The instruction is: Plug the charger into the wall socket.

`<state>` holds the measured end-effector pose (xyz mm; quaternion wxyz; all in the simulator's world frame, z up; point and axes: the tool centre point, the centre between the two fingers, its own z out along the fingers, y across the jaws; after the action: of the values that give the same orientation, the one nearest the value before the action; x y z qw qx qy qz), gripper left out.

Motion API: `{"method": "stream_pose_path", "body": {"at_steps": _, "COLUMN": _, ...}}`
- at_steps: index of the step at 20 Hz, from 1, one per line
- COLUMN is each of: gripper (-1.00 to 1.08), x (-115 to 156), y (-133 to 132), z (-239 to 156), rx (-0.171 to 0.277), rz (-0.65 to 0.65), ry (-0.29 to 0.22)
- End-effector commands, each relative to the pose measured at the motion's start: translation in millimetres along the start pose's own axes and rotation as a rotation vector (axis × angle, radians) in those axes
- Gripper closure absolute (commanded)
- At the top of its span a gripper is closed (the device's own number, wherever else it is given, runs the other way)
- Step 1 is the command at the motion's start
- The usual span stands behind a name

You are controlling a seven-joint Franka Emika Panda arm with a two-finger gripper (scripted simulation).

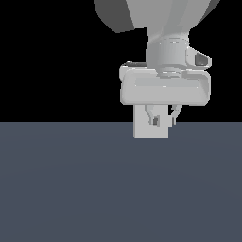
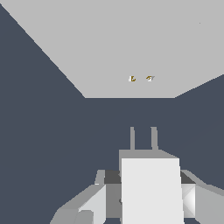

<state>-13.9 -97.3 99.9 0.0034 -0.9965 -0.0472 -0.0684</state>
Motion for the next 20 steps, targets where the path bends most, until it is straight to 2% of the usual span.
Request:
{"method": "stream_pose_path", "body": {"at_steps": 1, "gripper": 1.08, "x": 2.3, "y": -0.1, "z": 0.2, "rx": 0.0, "rz": 0.0, "ry": 0.0}}
{"method": "stream_pose_path", "body": {"at_steps": 14, "gripper": 1.08, "x": 41.7, "y": -0.1, "z": 5.7, "rx": -0.001, "rz": 0.0, "ry": 0.0}}
{"method": "stream_pose_path", "body": {"at_steps": 20, "gripper": 1.08, "x": 49.3, "y": -0.2, "z": 6.7, "rx": 0.0, "rz": -0.001, "ry": 0.0}}
